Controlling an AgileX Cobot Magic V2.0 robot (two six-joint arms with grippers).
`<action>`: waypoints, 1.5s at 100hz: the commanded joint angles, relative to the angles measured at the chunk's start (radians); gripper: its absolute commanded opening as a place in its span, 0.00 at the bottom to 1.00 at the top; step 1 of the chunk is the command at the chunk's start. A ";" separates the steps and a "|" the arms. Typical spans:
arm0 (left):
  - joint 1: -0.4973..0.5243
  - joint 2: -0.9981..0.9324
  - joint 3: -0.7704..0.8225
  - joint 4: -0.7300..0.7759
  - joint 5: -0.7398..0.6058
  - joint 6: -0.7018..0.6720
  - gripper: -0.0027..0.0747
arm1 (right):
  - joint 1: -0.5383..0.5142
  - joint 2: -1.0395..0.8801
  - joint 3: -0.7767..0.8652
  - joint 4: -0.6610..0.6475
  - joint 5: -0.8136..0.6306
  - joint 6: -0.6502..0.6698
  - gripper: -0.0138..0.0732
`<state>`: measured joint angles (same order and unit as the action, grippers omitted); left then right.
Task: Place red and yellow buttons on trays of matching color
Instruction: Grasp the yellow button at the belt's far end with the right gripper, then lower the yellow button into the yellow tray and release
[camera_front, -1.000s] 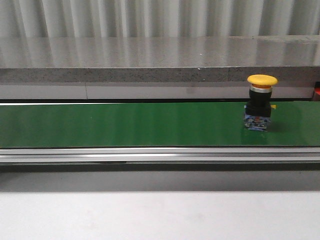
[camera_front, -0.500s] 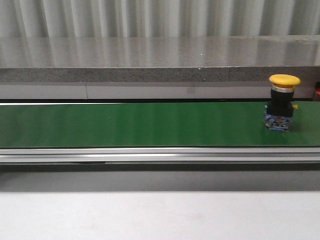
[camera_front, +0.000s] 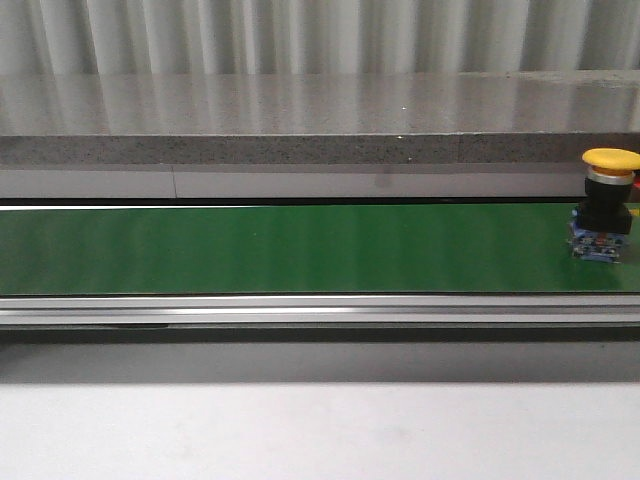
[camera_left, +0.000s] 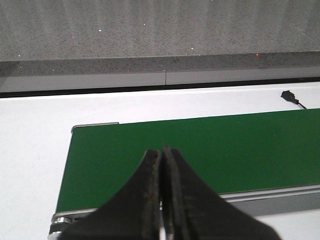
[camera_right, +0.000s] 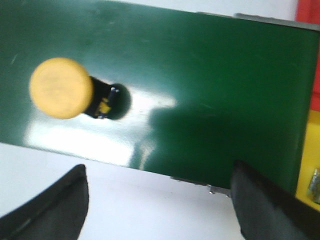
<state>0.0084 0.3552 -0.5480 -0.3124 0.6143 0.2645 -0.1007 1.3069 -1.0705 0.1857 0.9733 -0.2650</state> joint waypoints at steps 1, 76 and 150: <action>-0.007 0.007 -0.028 -0.017 -0.068 -0.003 0.01 | 0.035 -0.006 -0.024 0.007 -0.016 -0.030 0.83; -0.007 0.007 -0.028 -0.017 -0.068 -0.003 0.01 | 0.073 0.187 -0.025 0.013 -0.238 -0.030 0.56; -0.007 0.007 -0.028 -0.017 -0.068 -0.003 0.01 | -0.067 0.002 -0.027 -0.079 -0.140 0.177 0.37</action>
<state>0.0084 0.3552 -0.5480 -0.3124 0.6143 0.2645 -0.1107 1.3826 -1.0705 0.1437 0.8400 -0.1408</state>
